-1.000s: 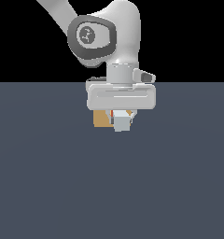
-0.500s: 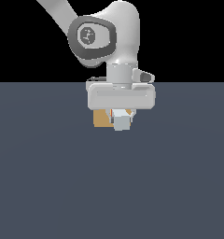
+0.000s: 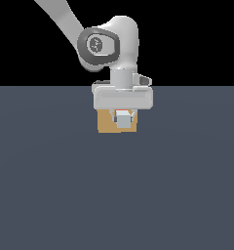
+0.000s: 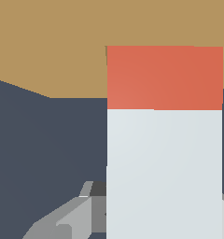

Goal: Insert the peg into the horizontal hole in a box.

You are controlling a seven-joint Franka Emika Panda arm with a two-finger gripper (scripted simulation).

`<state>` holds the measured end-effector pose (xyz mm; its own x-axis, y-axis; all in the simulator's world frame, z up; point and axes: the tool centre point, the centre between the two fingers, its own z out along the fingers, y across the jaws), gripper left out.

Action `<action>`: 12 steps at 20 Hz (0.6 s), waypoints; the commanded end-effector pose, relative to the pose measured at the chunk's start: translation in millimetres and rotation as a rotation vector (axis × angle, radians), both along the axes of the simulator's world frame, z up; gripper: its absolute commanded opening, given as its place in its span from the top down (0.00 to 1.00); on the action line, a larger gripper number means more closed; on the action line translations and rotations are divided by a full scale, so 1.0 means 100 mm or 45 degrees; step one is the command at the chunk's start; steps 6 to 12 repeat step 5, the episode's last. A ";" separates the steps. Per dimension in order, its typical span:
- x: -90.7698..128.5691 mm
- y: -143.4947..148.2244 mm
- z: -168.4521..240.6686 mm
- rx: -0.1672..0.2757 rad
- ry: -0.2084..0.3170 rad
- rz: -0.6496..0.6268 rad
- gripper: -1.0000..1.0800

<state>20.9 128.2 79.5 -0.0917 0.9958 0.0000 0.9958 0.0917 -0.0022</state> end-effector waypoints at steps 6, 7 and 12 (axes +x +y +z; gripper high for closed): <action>0.00 0.20 0.02 0.001 -0.006 -0.002 1.00; 0.00 0.20 0.02 0.001 -0.006 -0.002 1.00; 0.00 0.20 0.02 0.001 -0.006 -0.002 1.00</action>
